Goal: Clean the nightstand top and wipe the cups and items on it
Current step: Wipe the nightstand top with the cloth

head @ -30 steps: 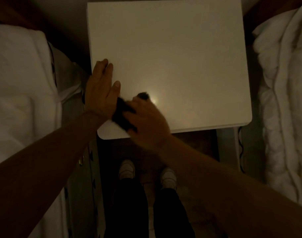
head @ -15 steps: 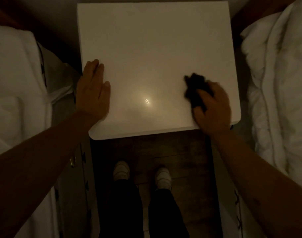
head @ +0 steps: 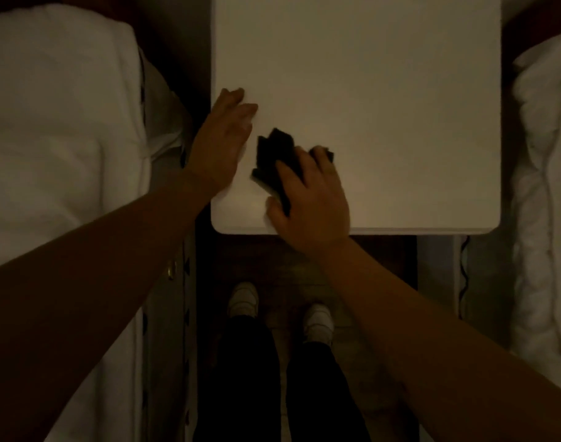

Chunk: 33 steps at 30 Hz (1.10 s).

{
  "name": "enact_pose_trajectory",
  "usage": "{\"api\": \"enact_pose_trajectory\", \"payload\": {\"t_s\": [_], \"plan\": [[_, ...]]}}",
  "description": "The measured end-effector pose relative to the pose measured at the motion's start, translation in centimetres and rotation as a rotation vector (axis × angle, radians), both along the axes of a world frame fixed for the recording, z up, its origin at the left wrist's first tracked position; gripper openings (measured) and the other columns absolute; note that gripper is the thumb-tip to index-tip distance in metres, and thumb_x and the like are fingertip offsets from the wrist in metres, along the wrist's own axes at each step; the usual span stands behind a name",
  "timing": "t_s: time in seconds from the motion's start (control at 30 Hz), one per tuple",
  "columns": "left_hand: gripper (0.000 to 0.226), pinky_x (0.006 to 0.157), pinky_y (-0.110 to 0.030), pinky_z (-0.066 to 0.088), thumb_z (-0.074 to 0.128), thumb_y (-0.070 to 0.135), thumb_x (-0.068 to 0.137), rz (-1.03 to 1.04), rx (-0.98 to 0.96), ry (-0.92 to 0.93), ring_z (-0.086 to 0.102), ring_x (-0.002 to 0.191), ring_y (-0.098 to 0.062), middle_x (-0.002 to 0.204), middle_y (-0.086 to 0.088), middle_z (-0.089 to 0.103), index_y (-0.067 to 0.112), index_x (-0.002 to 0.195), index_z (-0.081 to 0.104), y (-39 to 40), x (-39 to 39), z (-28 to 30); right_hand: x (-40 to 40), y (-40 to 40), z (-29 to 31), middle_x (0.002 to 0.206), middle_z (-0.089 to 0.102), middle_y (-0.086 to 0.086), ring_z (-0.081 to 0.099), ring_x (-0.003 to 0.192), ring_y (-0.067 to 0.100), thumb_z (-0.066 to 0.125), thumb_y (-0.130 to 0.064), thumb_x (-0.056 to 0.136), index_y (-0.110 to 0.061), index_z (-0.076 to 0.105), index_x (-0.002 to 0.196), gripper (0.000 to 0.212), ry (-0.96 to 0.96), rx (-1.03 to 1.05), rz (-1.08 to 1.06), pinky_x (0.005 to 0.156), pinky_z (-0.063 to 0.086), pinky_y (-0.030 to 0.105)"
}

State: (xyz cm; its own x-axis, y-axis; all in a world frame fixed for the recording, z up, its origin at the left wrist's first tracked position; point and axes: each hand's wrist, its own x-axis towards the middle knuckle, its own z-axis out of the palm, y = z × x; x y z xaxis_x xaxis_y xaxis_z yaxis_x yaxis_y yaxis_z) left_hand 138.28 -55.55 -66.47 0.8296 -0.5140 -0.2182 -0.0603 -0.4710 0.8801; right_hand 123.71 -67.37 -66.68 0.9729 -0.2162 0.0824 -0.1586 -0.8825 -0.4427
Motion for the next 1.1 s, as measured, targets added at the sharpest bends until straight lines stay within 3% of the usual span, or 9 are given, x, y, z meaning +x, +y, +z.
{"api": "enact_pose_trajectory", "payload": {"t_s": [0.07,0.13,0.23,0.47,0.57,0.7,0.83,0.97,1.1], "plan": [[0.033,0.114,-0.023,0.025,0.038,0.020,0.102,0.211,-0.146,0.268,0.040,0.131,-0.010,0.139,0.002,0.047,0.015,0.131,0.053,0.7,0.5,1.3,1.7,2.5,0.4,0.136,0.052,0.018,0.036,0.133,0.043,0.058,-0.037,0.082,-0.012,0.058,0.128,0.052,0.020,0.041,0.047,0.108,0.031,0.053],[0.030,0.109,-0.030,0.036,0.039,0.031,0.100,0.311,-0.157,0.342,0.052,0.118,-0.003,0.128,0.011,0.056,0.026,0.124,0.058,2.4,-0.1,2.2,3.1,4.7,0.7,0.132,0.056,0.015,0.038,0.131,0.043,0.058,-0.034,0.080,-0.013,0.060,0.125,0.049,0.052,0.063,0.132,0.107,0.033,0.054],[0.040,0.104,-0.016,0.036,0.036,0.034,0.099,0.214,-0.091,0.244,0.049,0.119,0.006,0.132,0.012,0.052,0.023,0.134,0.050,4.9,-4.0,2.5,3.6,6.2,0.8,0.127,0.060,0.013,0.041,0.129,0.042,0.061,-0.030,0.080,-0.014,0.067,0.115,0.039,0.060,0.046,0.401,0.102,0.037,0.052],[0.059,0.117,-0.040,0.015,0.027,0.048,0.096,0.026,0.381,-0.137,0.016,0.145,-0.025,0.158,-0.012,0.016,0.020,0.147,0.032,5.2,-12.0,1.9,-0.7,1.6,0.8,0.123,0.064,0.014,0.050,0.124,0.042,0.075,-0.024,0.081,-0.014,0.074,0.105,0.026,-0.088,-0.071,0.822,0.090,0.048,0.051],[0.072,0.113,-0.053,0.004,0.024,0.058,0.092,-0.173,0.624,-0.304,0.003,0.146,-0.033,0.159,-0.016,0.008,0.017,0.150,0.022,3.0,-15.5,1.7,-4.3,-3.7,0.8,0.122,0.065,0.016,0.054,0.120,0.043,0.069,-0.015,0.087,-0.013,0.074,0.098,0.013,-0.126,-0.147,0.764,0.083,0.053,0.047],[0.085,0.110,-0.054,-0.006,0.044,0.055,0.088,-0.336,0.751,-0.313,-0.014,0.145,-0.027,0.159,-0.012,-0.012,0.017,0.151,0.000,-0.3,-18.8,1.3,-9.8,-12.5,1.5,0.130,0.059,0.019,0.050,0.123,0.045,0.074,-0.014,0.082,-0.015,0.074,0.105,0.023,-0.016,-0.253,0.676,0.091,0.050,0.046],[0.083,0.114,-0.056,0.003,0.050,0.049,0.090,-0.407,0.671,-0.233,-0.013,0.145,-0.033,0.159,-0.015,-0.013,0.015,0.152,0.007,-3.2,-19.5,2.2,-15.3,-19.0,2.2,0.135,0.053,0.022,0.040,0.129,0.049,0.078,-0.018,0.076,-0.010,0.071,0.112,0.037,0.181,-0.157,0.433,0.097,0.045,0.058],[0.067,0.117,-0.050,0.011,0.053,0.040,0.094,-0.413,0.424,-0.107,-0.002,0.147,-0.028,0.160,-0.013,0.003,0.014,0.149,0.025,-5.2,-19.9,4.0,-19.3,-21.7,2.6,0.134,0.052,0.027,0.040,0.127,0.054,0.082,0.004,0.062,-0.004,0.070,0.110,0.050,0.276,-0.098,0.065,0.100,0.037,0.065],[0.056,0.111,-0.027,0.017,0.052,0.035,0.095,-0.409,0.260,0.012,0.027,0.140,-0.021,0.152,-0.006,0.032,0.016,0.145,0.035,-6.6,-20.2,5.6,-20.7,-18.8,3.0,0.151,0.036,0.014,0.038,0.134,0.034,0.070,-0.003,0.079,-0.012,0.059,0.129,0.052,0.292,0.179,-0.388,0.112,0.031,0.048]]}}
